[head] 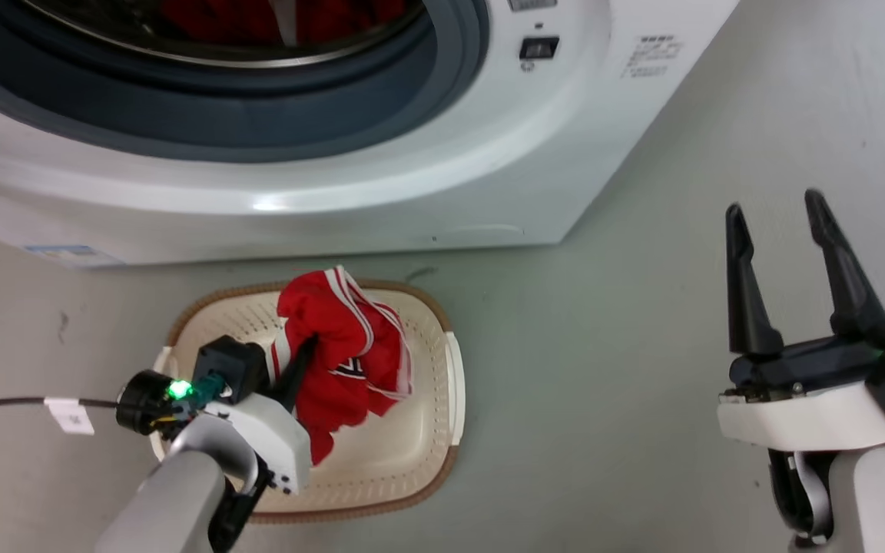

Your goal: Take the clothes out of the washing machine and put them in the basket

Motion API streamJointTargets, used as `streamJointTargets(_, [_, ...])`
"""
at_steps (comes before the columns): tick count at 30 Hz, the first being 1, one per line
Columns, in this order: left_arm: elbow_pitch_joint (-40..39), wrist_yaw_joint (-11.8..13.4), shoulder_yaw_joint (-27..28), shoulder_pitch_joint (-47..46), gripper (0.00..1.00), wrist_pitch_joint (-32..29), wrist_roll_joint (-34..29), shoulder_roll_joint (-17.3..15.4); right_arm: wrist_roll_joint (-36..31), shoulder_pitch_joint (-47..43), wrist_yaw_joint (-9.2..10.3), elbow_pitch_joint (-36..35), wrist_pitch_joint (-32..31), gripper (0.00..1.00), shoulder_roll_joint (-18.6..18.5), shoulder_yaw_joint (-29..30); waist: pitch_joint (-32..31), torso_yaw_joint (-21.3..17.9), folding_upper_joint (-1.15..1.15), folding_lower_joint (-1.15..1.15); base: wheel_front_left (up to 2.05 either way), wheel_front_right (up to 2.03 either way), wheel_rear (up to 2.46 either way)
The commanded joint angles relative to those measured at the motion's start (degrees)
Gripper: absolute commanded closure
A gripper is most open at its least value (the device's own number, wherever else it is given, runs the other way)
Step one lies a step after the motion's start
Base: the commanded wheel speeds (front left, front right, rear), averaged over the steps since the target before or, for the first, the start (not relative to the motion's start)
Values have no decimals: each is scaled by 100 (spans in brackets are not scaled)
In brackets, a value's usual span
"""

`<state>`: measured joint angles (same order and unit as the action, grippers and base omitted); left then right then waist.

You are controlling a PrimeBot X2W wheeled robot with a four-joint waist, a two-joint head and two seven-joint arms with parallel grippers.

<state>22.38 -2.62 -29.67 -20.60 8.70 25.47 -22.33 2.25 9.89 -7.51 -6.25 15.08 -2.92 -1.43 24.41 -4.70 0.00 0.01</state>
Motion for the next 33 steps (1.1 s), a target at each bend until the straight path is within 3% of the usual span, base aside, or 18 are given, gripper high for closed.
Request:
streamJointTargets(1, [345, -72, 2, -310, 100, 107, -12, 68, 66, 198, 4, -62, 13, 0, 8, 0, 701, -218, 0, -1, 0, 0, 0])
streamJointTargets(8, [2161, -329, -128, -1396, 100, 176, -22, 302, 174, 664, 4, -193, 13, 0, 9, 26, 1650, -418, 0, -1, 0, 0, 0])
streamJointTargets(16, [3939, -432, -488, -2459, 100, 97, -276, 463, 305, 975, 4, -270, 14, 0, 9, 111, 2334, -602, 0, -1, 0, 0, 0])
streamJointTargets(22, [4714, -431, -806, -2885, 100, 9, -531, 595, 368, 1055, 4, -293, 13, 0, 8, 138, 2583, -657, 0, -1, 0, 0, 0])
streamJointTargets(28, [4956, -422, -895, -2993, 100, -64, -552, 672, 362, 1096, 4, -272, 14, 0, 8, 130, 2624, -661, 0, -1, 0, 0, 0])
streamJointTargets(29, [4980, -425, -890, -2982, 96, -65, -521, 701, 351, 1097, 4, -256, 13, 0, 8, 130, 2596, -653, 0, -1, 0, 0, 0])
streamJointTargets(30, [5000, -426, -908, -2964, 0, -32, -532, 724, 341, 1088, 4, -240, 13, 0, 8, 127, 2563, -645, 0, -1, 0, 0, 0])
streamJointTargets(33, [5044, -444, -955, -2844, 0, 49, -502, 814, 300, 1048, 4, -200, 13, 0, 8, 103, 2382, -592, 0, -1, 0, 0, 0])
